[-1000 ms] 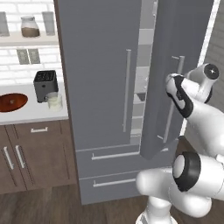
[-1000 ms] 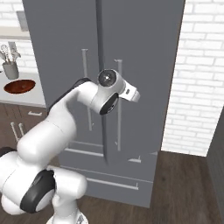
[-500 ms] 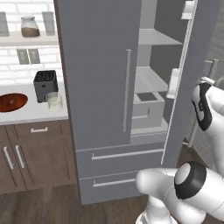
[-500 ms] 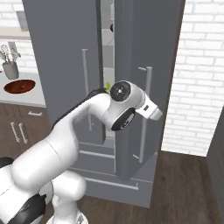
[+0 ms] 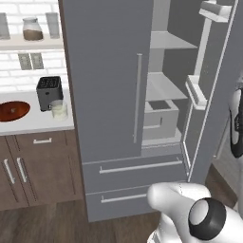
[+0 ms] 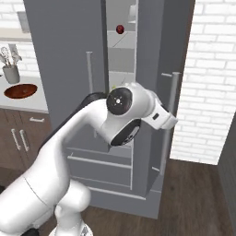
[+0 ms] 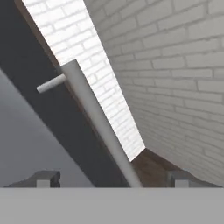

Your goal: Grab a lemon wedge from the fridge and one ice cube from the ice bowl, and put them in the glass of lemonade.

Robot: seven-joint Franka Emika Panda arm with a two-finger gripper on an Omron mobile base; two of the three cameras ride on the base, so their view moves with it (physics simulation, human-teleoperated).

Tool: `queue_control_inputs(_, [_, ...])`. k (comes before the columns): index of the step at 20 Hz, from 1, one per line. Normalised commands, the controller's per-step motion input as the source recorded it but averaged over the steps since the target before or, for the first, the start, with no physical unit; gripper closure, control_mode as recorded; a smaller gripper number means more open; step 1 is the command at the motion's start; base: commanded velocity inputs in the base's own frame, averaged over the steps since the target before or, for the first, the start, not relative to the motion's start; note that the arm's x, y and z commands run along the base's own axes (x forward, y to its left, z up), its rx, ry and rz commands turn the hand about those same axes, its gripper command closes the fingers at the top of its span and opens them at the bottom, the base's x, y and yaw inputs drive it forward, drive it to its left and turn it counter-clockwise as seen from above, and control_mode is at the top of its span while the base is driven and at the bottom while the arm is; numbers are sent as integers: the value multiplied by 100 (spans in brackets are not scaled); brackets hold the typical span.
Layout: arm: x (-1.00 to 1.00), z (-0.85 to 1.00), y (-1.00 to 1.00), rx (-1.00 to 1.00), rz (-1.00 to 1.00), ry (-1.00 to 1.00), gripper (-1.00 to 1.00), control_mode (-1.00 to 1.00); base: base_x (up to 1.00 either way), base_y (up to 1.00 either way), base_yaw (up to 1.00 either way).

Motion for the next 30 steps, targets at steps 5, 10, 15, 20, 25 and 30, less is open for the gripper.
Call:
queue_control_inputs(5, [-93, 100, 51, -1, 0, -6, -100, -100, 0, 0, 0])
queue_control_inputs(10, [-26, 83, 100, -14, 0, 9, -100, -100, 0, 0, 0])
queue_control_inputs(15, [15, 28, 100, -26, 0, 20, -100, -100, 0, 0, 0])
queue_control_inputs(20, [88, -10, 100, -33, -6, 38, -100, -100, 0, 0, 0])
queue_control_inputs(25, [100, -33, 62, -40, -12, 46, -100, -100, 0, 0, 0])
queue_control_inputs(30, [70, 0, -15, -23, -7, 21, -100, -100, 0, 0, 0])
